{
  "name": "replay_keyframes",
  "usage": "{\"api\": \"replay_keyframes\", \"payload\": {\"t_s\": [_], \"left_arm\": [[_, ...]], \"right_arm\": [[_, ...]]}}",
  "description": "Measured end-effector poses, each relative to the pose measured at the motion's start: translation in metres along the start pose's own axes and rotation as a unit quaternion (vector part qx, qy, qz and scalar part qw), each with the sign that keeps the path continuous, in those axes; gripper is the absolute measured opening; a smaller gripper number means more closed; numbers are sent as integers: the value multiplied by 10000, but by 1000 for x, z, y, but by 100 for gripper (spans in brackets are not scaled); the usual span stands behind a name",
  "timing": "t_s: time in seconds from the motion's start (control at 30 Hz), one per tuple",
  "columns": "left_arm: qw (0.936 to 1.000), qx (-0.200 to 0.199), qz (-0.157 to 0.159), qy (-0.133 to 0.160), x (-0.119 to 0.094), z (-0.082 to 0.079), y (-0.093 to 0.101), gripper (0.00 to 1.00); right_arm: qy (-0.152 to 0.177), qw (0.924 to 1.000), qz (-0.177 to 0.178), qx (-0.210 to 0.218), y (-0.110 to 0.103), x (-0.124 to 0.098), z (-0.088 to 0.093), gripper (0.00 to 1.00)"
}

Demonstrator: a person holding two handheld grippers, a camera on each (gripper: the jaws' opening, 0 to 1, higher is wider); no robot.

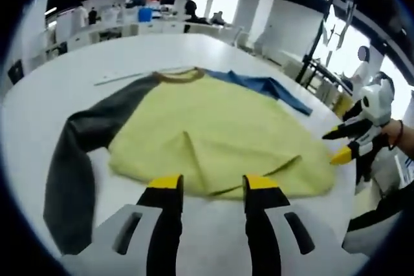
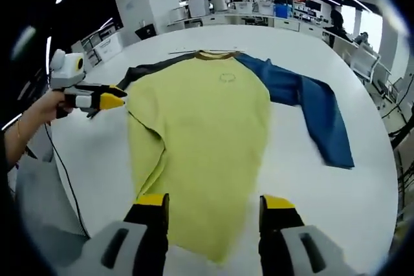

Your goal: Fold the garment on the visible template until the final outline fits inside the template.

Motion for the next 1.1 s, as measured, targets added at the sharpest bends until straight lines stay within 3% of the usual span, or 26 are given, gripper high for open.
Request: {"api": "replay_keyframes", "payload": {"t_s": [0.3,0.57,0.6,0.8,1.1], "left_arm": [[9992,-332,-17,-232,14,0,-1,26],[9981,-318,-145,-511,22,6,2,17],[9973,-282,-210,-645,23,9,2,16],[9948,-529,-341,-802,25,7,-1,10],[9916,-766,-259,-1007,25,10,4,0]], "right_arm": [[-70,9989,296,349,11,-7,23,41],[-184,9979,431,444,13,-9,35,35],[-176,9978,433,468,13,-9,35,33],[-294,9968,474,566,10,-9,40,20],[-285,9955,444,792,9,-7,44,3]]}}
Point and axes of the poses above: the point that each gripper's makers call its tool centre point, and the gripper's own axes: x roughly forward along the fingers, y roughly to its right, z roughly out of its underside, the point moved 3 cm from there along -x, roughly backward along the fingers, and after that the axes turned 8 degrees about -y, right-handed, at the moved point
